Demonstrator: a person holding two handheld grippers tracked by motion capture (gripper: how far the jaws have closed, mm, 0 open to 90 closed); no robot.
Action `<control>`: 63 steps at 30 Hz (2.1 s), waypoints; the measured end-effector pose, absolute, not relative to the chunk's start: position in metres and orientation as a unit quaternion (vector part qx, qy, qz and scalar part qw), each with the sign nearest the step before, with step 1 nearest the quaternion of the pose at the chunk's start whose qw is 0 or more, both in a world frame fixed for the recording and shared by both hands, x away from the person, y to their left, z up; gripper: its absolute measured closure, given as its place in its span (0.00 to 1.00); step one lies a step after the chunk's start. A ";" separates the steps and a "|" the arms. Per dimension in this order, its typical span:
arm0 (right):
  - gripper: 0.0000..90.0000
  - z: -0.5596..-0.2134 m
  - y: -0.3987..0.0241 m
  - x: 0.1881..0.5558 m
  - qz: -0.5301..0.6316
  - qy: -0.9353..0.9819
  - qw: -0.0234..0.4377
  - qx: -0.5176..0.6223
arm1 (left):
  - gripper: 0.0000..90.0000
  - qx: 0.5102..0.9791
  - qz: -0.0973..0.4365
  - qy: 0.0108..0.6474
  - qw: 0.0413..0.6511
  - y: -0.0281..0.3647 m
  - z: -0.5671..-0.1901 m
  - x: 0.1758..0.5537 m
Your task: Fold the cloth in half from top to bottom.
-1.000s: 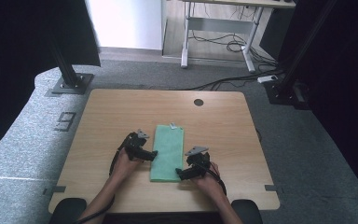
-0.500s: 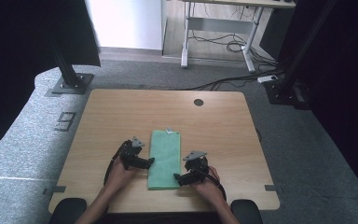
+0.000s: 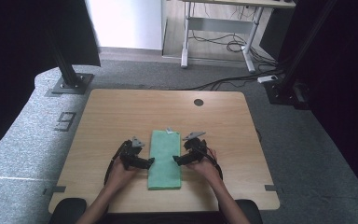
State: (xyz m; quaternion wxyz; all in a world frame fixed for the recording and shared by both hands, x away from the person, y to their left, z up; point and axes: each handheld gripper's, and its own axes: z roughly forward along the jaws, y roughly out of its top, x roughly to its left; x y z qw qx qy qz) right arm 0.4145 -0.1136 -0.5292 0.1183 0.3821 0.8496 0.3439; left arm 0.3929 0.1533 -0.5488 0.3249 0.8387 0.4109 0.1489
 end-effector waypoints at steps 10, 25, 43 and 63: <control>0.20 -0.520 -0.111 0.456 0.350 0.843 0.126 0.387 | 0.03 0.838 0.149 0.412 0.326 0.153 -0.549 0.393; 0.55 -0.517 -0.097 0.497 0.331 0.853 0.132 0.381 | 0.03 0.838 0.149 0.412 0.326 0.153 -0.549 0.393; 0.93 -0.534 -0.090 0.506 0.328 0.865 0.088 0.369 | 0.03 0.838 0.149 0.412 0.326 0.153 -0.549 0.393; 0.95 -0.475 -0.094 0.470 0.367 0.868 0.106 0.317 | 0.03 0.838 0.149 0.412 0.325 0.153 -0.549 0.393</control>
